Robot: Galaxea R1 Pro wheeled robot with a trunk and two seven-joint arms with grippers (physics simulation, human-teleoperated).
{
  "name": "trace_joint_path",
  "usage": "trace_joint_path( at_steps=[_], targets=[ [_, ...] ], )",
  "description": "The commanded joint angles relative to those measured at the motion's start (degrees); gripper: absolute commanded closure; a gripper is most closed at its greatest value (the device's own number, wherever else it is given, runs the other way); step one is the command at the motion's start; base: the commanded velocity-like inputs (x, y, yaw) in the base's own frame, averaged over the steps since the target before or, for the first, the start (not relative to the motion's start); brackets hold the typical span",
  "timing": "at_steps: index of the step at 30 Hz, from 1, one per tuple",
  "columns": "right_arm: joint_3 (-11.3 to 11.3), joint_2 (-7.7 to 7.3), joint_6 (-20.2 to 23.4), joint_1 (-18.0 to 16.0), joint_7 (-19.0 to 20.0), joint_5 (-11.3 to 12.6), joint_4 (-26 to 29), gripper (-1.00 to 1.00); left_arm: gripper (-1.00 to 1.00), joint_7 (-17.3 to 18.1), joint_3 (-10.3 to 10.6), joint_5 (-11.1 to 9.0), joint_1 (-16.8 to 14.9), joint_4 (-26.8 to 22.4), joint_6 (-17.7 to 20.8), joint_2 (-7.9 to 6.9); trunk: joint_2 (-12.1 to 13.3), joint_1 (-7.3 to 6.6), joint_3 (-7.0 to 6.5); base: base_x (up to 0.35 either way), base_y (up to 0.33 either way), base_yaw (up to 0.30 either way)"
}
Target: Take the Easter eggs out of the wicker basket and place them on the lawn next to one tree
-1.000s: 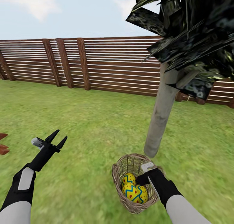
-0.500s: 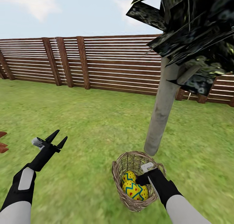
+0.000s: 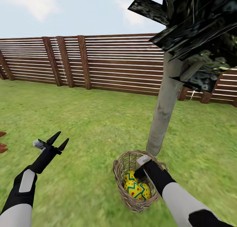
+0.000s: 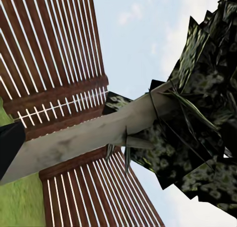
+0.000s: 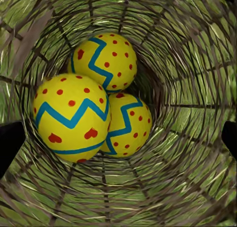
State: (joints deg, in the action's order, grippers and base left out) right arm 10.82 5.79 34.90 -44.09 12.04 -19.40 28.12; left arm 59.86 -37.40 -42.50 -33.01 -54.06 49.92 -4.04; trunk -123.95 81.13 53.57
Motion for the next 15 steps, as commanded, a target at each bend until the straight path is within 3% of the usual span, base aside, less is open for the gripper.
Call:
trace_joint_path(
  at_steps=[1, 6, 10, 15],
  targets=[
    [1.8, 0.06, 0.4, -0.8, 0.4, -0.6, -0.8, -1.0, -1.0, 0.1, 0.0, -0.1, 0.0, 0.0, 0.3, 0.0, -0.4, 0.22, 0.24, 0.0, 0.0, 0.0],
    [6.0, 0.34, 0.1, -2.0, 0.7, -0.7, -2.3, -1.0, -1.0, 0.1, -0.1, -0.1, 0.0, 0.0, 0.4, 0.0, -2.4, 1.32, 1.14, 0.0, 0.0, 0.0],
    [12.2, 0.45, 0.0, -2.1, 5.0, -0.6, -2.1, -1.0, -1.0, 0.1, 0.0, -0.1, 0.0, 0.0, 0.4, 0.0, -4.0, 2.19, 1.86, 0.0, 0.0, 0.0],
    [13.7, 0.36, 0.0, -2.1, 9.6, -0.6, -1.8, -1.0, -1.0, 0.1, 0.0, -0.1, 0.0, 0.0, 0.4, 0.0, -6.1, 3.29, 2.75, 0.0, 0.0, 0.0]
  ],
)
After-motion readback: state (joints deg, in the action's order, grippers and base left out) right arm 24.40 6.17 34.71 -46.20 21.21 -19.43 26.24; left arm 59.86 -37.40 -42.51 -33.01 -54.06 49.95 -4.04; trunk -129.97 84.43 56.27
